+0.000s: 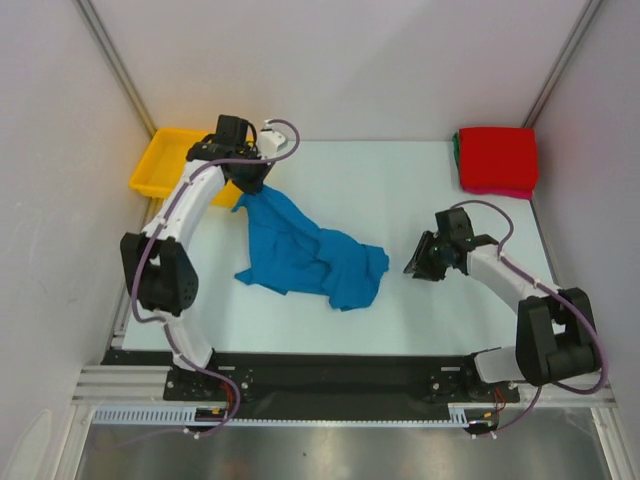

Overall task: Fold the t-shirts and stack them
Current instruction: Flatten the tshirt out

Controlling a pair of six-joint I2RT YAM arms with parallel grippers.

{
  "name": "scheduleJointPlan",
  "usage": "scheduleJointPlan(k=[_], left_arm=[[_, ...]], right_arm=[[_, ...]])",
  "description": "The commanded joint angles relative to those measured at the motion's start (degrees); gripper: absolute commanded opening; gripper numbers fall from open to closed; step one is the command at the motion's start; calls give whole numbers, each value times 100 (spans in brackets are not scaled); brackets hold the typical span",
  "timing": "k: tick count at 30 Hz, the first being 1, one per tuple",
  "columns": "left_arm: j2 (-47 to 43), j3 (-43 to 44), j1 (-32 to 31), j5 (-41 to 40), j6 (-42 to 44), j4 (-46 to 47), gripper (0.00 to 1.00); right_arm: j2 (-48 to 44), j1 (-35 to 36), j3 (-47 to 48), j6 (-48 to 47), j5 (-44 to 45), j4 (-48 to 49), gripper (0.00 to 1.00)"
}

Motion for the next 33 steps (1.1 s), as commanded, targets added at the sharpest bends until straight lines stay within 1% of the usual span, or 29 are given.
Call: scheduleJointPlan(k=[1,2,3,4,5,6,7,8,9,10,11,12,13,15,17,18,19,22,23,24,25,26,27,28,30,31,33], left_arm=[[197,910,25,30,-66,-278,0],[102,770,25,205,-66,-299,1],[-21,247,17,259,4,-238,4],[-135,-54,8,277,39,6,6],[-380,-353,-1,138,48,200,12],[-470,-826,-10,50,57,385,27],[-549,-996,-10,-73,40,691,34],[-619,-1128,-10,-274,13,816,43],[-629,-1243,-1,-346,-56,904,50],[-611,-1253,8,-408,-92,966,51],[-611,-1244,17,-478,-136,975,56],[-611,-1218,51,-618,-249,975,71],[-620,-1217,95,-663,-320,941,77],[-812,-1322,331,-620,-583,888,85],[-997,-1550,534,-532,-759,984,84],[-1076,-1891,709,-531,-865,1071,80],[-1199,-2051,798,-505,-866,1211,77],[-1235,-2614,1071,-277,-734,1222,77],[-1166,-2745,1089,-390,-560,1213,78],[-1165,-3086,1089,-556,-436,1282,78],[-1147,-3290,1089,-740,-322,1666,78],[-1112,-3466,1080,-1003,18,1879,78],[-1077,-3694,1054,-1084,187,2185,79],[-1025,-3748,1036,-1094,328,2284,80],[-779,-3609,1036,-1094,479,2399,82],[-665,-3495,1036,-1094,444,2382,82],[-280,-3145,1036,-1094,277,2259,81]], right_arm=[[176,-403,463,-497,500,-12,42],[193,-413,560,-559,508,-74,55],[141,-387,691,-595,561,-161,59],[63,-334,736,-647,753,-362,60],[-16,-143,754,-674,903,-469,61],[-209,33,737,-666,1043,-565,61],[-298,218,684,-631,1219,-601,61],[-368,664,614,-526,1238,-523,61],[-421,903,509,-455,1221,-401,61],[-430,1088,360,-402,1142,-112,61],[-361,1273,306,-341,1115,-14,61],[-290,1422,288,-166,1045,57,61],[-90,1450,236,-121,801,240,60],[96,1564,227,-42,641,391,61],[376,1635,288,-59,667,532,61],[500,1670,306,-85,667,567,61],[606,1713,323,-112,510,715,61],[1019,1915,446,-173,351,901,60],[1211,1951,525,-165,350,927,59],[1283,1969,534,-147,350,945,57],[1344,1969,552,-77,359,980,53],[1371,1969,552,-51,377,1007,50],[1397,1960,543,-24,385,1076,48],[1406,1960,543,-7,420,1094,45],[1407,1960,595,11,482,1077,38],[1407,1960,604,2,500,1068,28],[1372,1943,657,-15,526,963,19]])
